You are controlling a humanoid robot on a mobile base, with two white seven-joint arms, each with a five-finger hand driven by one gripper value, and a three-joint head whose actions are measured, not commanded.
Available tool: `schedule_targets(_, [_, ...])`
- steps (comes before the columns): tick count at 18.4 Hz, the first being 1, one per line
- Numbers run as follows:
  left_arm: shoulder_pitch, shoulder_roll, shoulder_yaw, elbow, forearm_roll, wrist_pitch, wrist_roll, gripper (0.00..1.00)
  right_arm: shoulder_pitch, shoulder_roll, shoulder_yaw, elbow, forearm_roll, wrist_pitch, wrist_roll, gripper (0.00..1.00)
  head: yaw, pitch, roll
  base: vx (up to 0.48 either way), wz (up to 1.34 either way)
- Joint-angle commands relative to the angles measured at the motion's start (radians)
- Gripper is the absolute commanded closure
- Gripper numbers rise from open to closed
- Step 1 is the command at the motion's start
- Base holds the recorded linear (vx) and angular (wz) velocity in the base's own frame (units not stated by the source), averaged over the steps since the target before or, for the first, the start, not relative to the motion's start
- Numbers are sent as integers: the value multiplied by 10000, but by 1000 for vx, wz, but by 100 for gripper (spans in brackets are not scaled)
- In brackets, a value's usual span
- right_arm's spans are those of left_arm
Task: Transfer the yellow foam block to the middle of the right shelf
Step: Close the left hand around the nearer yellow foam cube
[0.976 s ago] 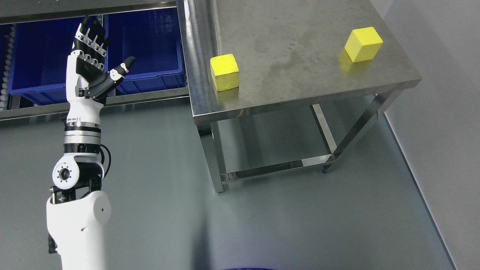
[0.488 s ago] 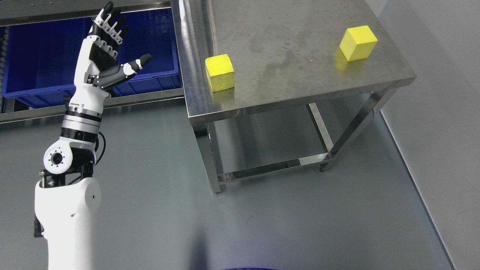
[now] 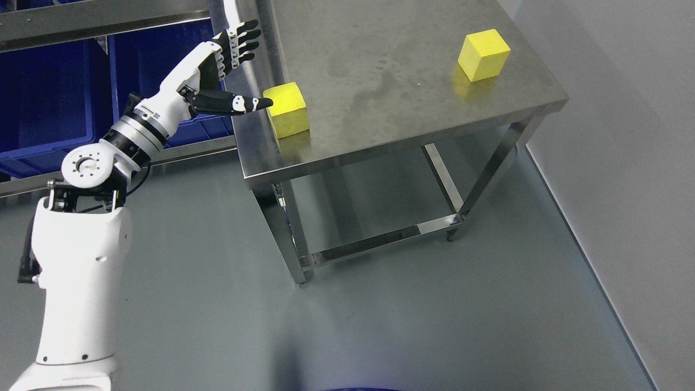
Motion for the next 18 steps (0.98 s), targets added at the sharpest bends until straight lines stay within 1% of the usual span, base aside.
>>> schedule_targets(1, [-719,453,-1599,1311,-1446,106,-323,0,245,-174,-123,-175,31,-8,0,0,0,0,0,5,-65])
schedule_targets(4, [-642,468,-1875,1311,-1509,105,-323,0,230,-174,-123,-175,31,-8,0,0,0,0,0,0,0])
schedule_targets(6, [-627,453,-2090,1662,-1723,75,-307,0,245,-174,-123,-175,31,-8,0,0,0,0,0,-2,12])
schedule_targets(13, [-780,-375,-2045,2798,-2475,-446,-292,0,245,-174,-123,-175,31,-8,0,0,0,0,0,0,4])
schedule_targets(14, [-826,-406,-2045,2860,-2475,-538,-292,3,230,-174,-123,-175,31,-8,0,0,0,0,0,0,0])
schedule_targets(16, [-826,-437,-1969,2876,-2475,-722,-277,13,245,-174,-123,-175,31,-8,0,0,0,0,0,0,0])
schedule_targets(17, [-811,-422,-1923,2876,-2460,-920,-277,19,245,-174,-123,-175,31,-8,0,0,0,0,0,0,0])
schedule_targets(18, [-780,-421,-1801,2876,-2445,-1196,-277,29,230,-174,-123,-175,31,-8,0,0,0,-1,0,0,0])
